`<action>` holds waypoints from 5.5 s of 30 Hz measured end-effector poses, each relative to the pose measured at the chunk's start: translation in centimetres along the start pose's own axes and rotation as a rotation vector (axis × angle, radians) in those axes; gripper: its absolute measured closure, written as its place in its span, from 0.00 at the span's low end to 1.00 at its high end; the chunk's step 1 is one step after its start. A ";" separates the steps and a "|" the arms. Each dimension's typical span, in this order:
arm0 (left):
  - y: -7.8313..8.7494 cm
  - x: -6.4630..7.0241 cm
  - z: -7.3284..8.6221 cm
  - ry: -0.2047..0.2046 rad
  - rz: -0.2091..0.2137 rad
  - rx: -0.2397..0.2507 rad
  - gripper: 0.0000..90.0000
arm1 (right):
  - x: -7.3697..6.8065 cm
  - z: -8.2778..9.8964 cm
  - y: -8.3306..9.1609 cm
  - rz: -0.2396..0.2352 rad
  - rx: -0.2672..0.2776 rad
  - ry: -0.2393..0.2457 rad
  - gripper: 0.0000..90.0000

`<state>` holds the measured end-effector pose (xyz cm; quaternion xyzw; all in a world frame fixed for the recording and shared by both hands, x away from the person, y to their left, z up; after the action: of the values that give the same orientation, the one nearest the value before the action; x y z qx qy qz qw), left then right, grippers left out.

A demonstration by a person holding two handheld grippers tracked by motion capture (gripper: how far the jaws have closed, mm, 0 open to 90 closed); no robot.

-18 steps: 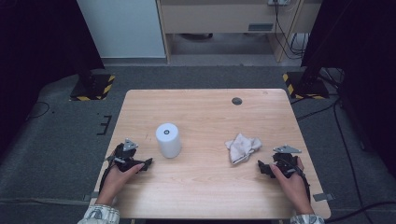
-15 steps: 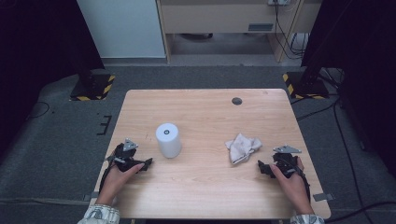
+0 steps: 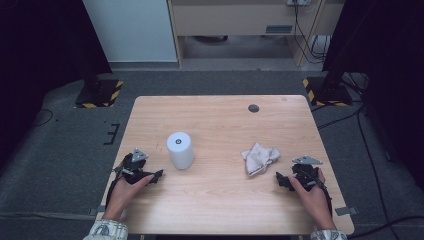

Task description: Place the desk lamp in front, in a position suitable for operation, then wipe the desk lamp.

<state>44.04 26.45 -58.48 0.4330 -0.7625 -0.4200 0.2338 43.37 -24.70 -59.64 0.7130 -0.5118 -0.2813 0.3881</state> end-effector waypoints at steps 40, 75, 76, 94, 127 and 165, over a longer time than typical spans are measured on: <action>2.7 5.9 -10.3 -0.135 0.063 0.153 0.02 | -0.1 0.0 0.0 0.002 0.001 0.001 0.00; 2.1 6.9 -10.5 -0.130 0.104 0.143 0.09 | -0.2 0.0 0.0 -0.004 0.001 0.012 0.00; 2.2 7.2 -10.6 -0.135 0.107 0.148 0.09 | -0.2 0.0 0.0 -0.004 0.001 0.012 0.01; 3.6 12.8 -11.3 -0.222 0.197 0.168 0.09 | -0.3 0.0 0.0 -0.006 0.000 0.011 0.00; 2.7 24.3 -9.7 -0.416 0.342 0.126 0.09 | -0.3 0.0 0.0 -0.008 0.000 0.010 0.01; 3.6 15.4 -4.0 -0.322 0.278 0.140 0.05 | -0.7 -1.0 1.3 -0.068 0.028 0.031 0.14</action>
<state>37.26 12.51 -53.39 0.2665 -0.8696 -0.3935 0.1341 43.32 -24.03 -57.99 0.7397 -0.4849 -0.2761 0.3762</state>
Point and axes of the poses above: each handheld gripper's, and its own axes: y roughly backward along the jaws, z roughly out of its underside, x roughly to its right, the point moved 8 cm from there along -y, roughly forward along the jaws, and after that the axes turned 12 degrees about -x, right-handed, at the moved point
